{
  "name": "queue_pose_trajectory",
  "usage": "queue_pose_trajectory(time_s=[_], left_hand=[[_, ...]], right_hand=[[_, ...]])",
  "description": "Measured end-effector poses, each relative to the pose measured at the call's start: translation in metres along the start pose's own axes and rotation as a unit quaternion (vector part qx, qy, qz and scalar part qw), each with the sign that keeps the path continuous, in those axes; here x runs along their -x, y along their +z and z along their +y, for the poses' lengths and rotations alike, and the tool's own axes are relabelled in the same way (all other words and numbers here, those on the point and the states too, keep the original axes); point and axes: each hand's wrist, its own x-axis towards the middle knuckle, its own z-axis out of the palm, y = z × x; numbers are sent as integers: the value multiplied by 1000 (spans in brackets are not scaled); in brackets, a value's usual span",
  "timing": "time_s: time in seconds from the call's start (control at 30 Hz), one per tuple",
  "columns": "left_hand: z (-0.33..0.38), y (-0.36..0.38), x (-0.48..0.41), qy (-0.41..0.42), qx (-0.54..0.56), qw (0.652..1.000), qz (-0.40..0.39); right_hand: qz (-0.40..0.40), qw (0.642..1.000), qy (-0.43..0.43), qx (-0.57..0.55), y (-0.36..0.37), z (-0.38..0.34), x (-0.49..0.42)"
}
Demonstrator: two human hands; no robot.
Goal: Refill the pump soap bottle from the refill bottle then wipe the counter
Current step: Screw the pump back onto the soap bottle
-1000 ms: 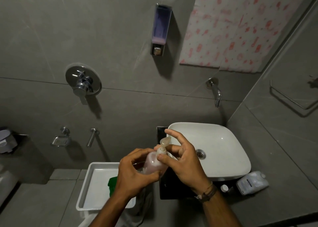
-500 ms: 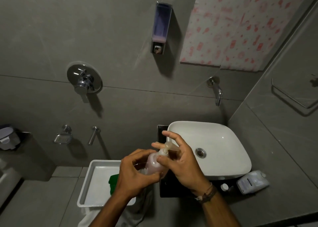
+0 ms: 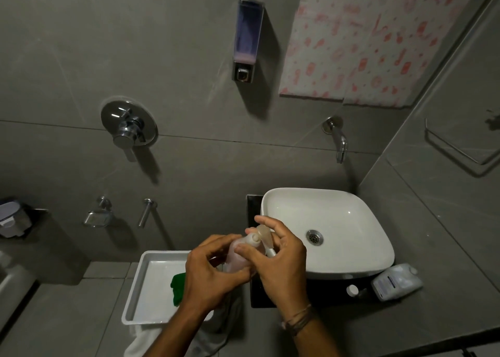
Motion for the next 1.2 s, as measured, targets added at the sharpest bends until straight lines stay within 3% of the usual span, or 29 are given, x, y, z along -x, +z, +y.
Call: queue_pose_trajectory(time_s=[0.07, 0.13, 0.43, 0.83, 1.2], left_hand=[[-3, -3, -2, -15, 15, 1000, -14], [-5, -3, -3, -8, 11, 999, -32], [-7, 11, -2, 11, 20, 999, -44], [-19, 15, -19, 9, 23, 996, -91], [-30, 20, -29, 10, 34, 996, -86]], right_hand=[[-119, 992, 8, -36, -17, -2, -9], [-169, 985, 4, -31, -27, -4, -14], [19, 995, -39, 86, -11, 4, 0], [-117, 987, -18, 113, -35, 8, -23], [-66, 992, -23, 101, -29, 16, -27]])
